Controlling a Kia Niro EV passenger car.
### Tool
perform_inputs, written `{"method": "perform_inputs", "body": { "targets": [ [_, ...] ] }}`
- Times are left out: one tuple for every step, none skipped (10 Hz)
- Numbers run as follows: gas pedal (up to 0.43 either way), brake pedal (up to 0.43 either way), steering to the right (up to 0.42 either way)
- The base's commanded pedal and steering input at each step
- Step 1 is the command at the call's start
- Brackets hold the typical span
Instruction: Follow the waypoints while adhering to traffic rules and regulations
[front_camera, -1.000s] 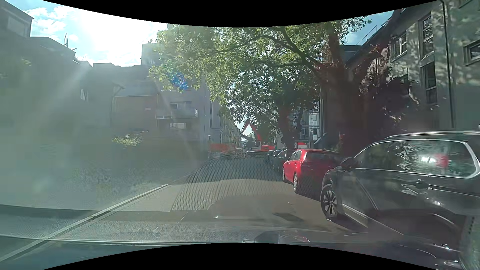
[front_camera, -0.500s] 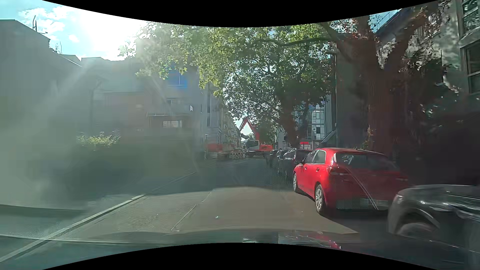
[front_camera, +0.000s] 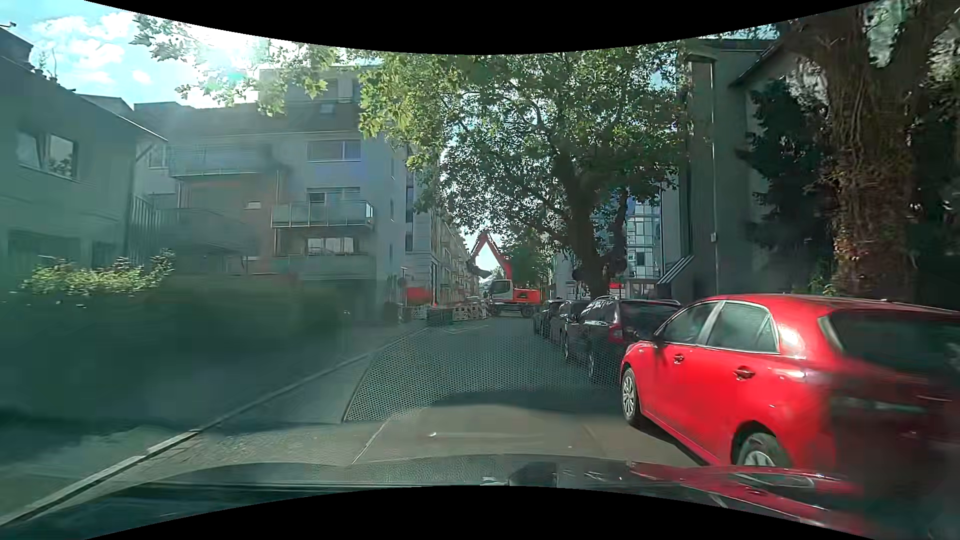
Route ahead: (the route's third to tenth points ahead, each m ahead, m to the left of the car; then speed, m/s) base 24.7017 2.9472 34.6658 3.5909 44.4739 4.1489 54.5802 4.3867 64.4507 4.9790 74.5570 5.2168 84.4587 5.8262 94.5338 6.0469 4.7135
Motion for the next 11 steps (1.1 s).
{"method": "perform_inputs", "body": {
  "targets": [
    [0.008, 0.000, 0.015],
    [0.008, 0.000, 0.012],
    [0.008, 0.000, 0.012],
    [0.000, 0.000, 0.012],
    [0.000, 0.000, 0.011],
    [0.000, 0.000, 0.011],
    [0.000, 0.000, 0.011],
    [0.000, 0.000, 0.011],
    [0.000, 0.000, 0.011],
    [0.000, 0.000, 0.011],
    [0.000, 0.000, 0.011]
  ]
}}
